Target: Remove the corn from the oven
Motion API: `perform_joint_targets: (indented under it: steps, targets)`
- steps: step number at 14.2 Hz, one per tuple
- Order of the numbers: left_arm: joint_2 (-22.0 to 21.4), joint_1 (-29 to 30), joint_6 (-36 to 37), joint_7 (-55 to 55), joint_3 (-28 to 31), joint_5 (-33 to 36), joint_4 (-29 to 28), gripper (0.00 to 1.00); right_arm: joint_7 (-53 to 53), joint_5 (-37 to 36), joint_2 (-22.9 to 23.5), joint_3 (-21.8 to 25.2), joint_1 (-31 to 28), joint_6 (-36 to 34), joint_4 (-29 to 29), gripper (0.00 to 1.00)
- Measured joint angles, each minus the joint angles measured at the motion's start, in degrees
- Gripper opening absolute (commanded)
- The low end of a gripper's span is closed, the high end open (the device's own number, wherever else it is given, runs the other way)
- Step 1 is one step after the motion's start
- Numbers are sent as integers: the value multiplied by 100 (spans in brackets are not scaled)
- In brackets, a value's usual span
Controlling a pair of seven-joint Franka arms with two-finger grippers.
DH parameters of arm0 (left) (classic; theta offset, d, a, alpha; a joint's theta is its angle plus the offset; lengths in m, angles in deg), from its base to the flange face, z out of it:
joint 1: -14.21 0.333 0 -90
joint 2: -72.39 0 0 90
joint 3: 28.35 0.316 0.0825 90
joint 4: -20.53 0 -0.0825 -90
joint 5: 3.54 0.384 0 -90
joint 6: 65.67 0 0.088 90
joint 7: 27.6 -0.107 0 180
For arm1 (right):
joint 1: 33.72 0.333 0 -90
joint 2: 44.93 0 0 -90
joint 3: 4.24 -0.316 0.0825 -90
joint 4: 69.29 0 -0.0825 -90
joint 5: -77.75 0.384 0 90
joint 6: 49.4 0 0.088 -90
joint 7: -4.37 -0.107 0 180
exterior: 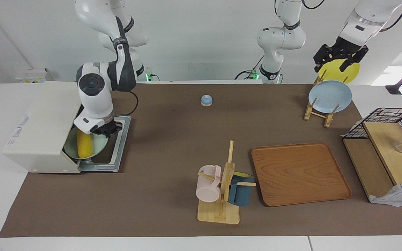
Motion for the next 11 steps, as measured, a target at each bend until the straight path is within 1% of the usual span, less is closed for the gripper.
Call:
perform_joint_targets:
  steps: [2, 3, 5, 8, 9, 11]
  targets:
    - [0, 0, 0, 0, 0, 0, 0, 100, -982, 60, 308, -44, 761, -634, 796, 0]
    - [0, 0, 0, 0, 0, 0, 0, 100, -1518, 205, 583, -66, 1161, -902, 1280, 0]
    - [0, 0, 0, 0, 0, 0, 0, 100, -2556, 529, 1350, -116, 1881, -1317, 2387, 0]
    - [0, 0, 0, 0, 0, 0, 0, 100, -3919, 706, 2597, -249, 2700, -1438, 3923, 0]
    - [0, 0, 0, 0, 0, 0, 0, 100, -4313, 727, 2938, -387, 2826, -1400, 4275, 0]
    - [0, 0, 0, 0, 0, 0, 0, 100, -4755, 739, 3384, -575, 2933, -1169, 4623, 3]
